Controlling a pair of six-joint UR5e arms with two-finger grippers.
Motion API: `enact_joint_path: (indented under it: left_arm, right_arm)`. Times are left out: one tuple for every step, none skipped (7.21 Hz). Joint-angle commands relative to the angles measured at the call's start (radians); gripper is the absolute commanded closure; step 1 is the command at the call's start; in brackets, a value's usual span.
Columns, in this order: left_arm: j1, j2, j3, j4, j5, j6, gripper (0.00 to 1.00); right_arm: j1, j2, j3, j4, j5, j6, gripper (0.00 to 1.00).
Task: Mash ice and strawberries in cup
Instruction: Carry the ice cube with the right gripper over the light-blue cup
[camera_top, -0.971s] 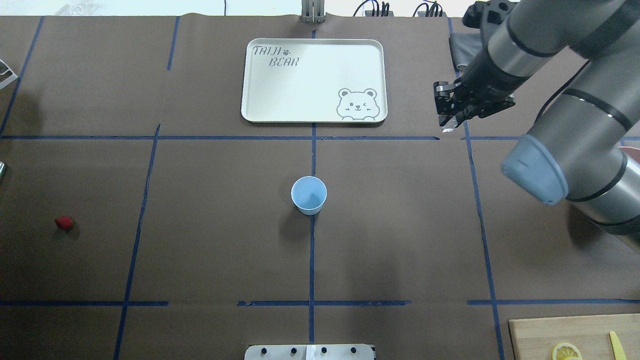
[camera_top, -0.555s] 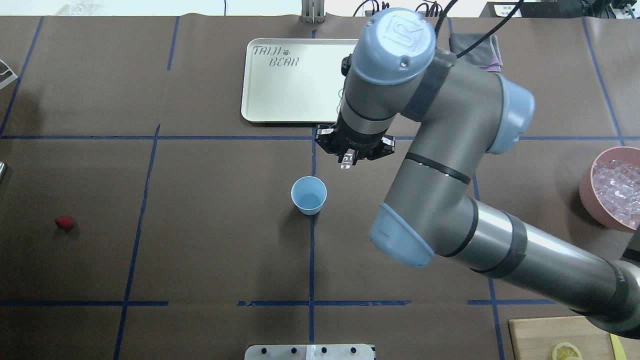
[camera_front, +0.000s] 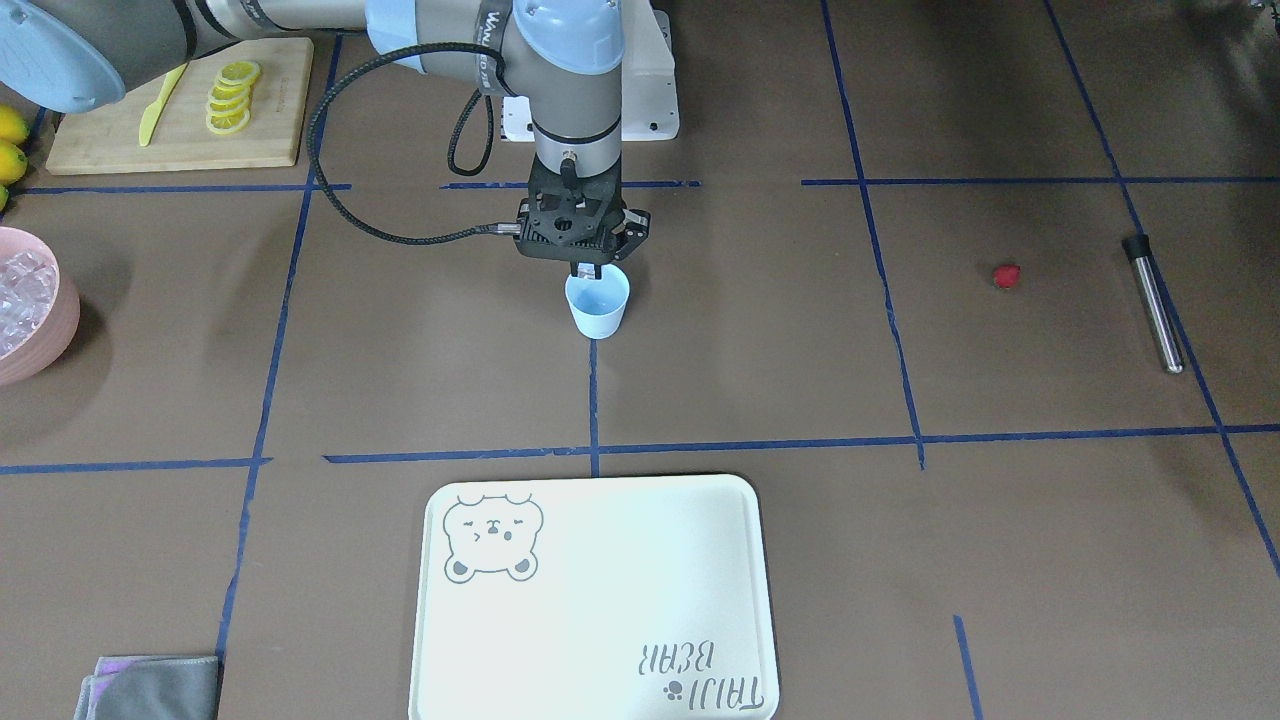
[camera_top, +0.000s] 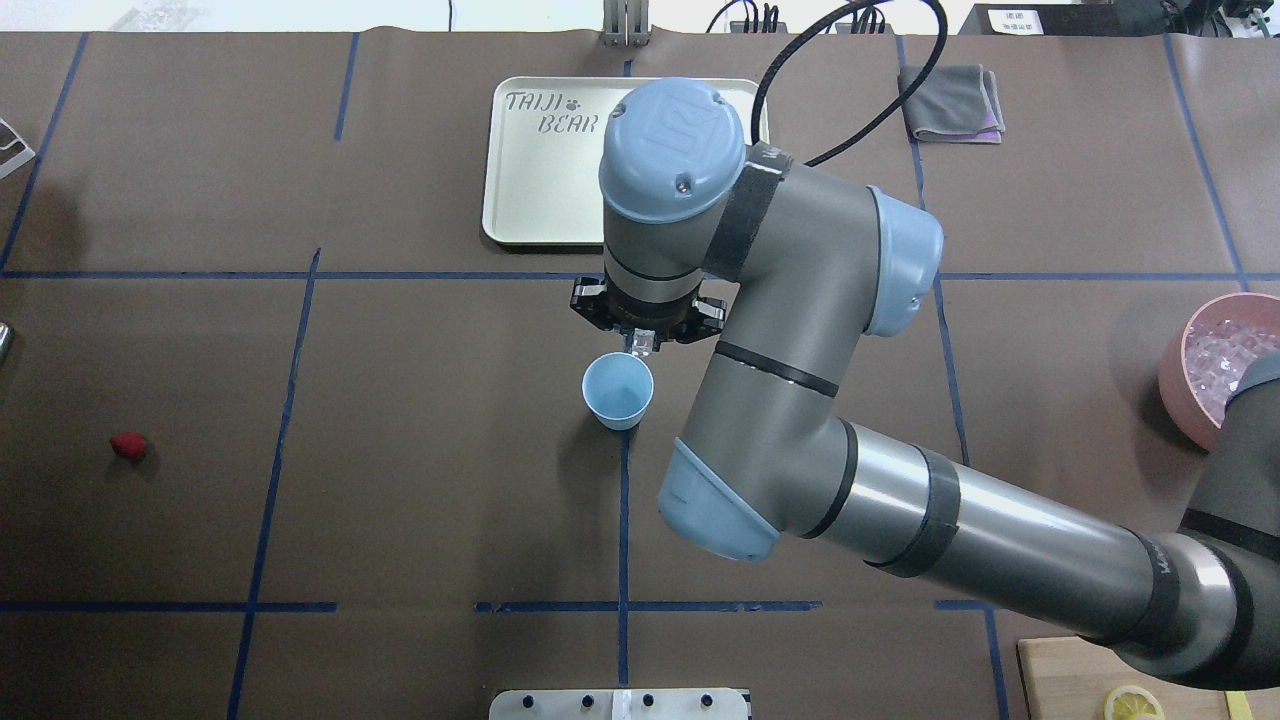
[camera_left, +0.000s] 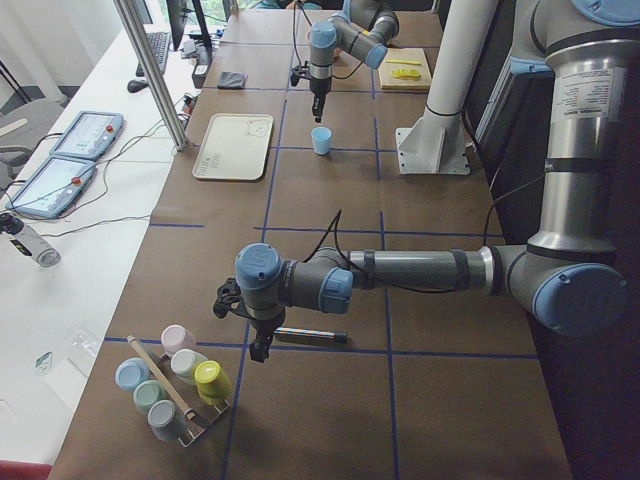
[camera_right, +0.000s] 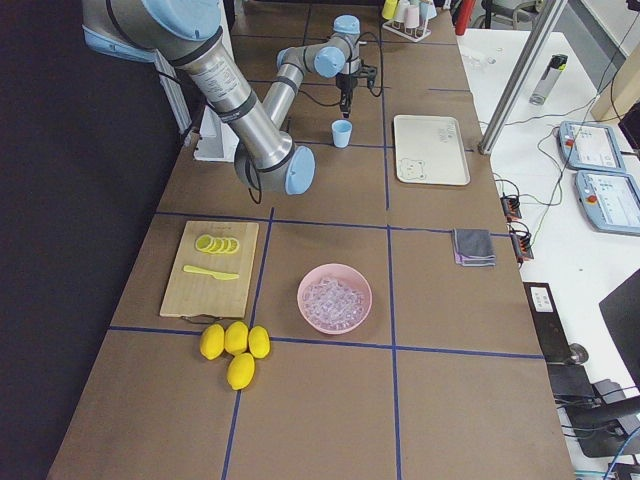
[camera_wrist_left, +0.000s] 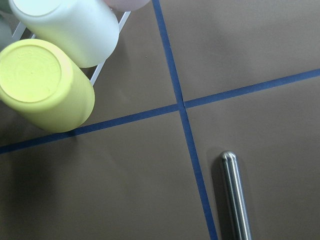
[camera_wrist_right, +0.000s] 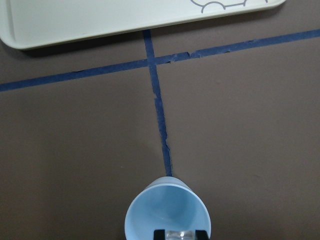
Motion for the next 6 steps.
enact_joint_path:
  left_arm:
    - [0.001, 0.000, 0.000, 0.000, 0.000, 0.000, 0.00]
    - [0.001, 0.000, 0.001, 0.000, 0.000, 0.000, 0.00]
    - [0.001, 0.000, 0.003, 0.000, 0.000, 0.000, 0.00]
    - [0.001, 0.000, 0.003, 0.000, 0.000, 0.000, 0.00]
    - [0.003, 0.000, 0.003, 0.000, 0.000, 0.000, 0.00]
    - [0.003, 0.000, 0.003, 0.000, 0.002, 0.000, 0.00]
  right_arm:
    - [-0.024, 0.002, -0.025, 0.021, -0.027, 0.010, 1.00]
    - [-0.033, -0.001, -0.033, 0.040, -0.035, 0.008, 0.97]
    - [-0.031, -0.001, -0.033, 0.041, -0.035, 0.010, 0.68]
    - [-0.036, -0.007, -0.035, 0.046, -0.036, 0.001, 0.01]
    - [-0.036, -0.004, -0.033, 0.048, -0.036, -0.002, 0.01]
    - [-0.036, -0.004, -0.033, 0.048, -0.036, 0.004, 0.01]
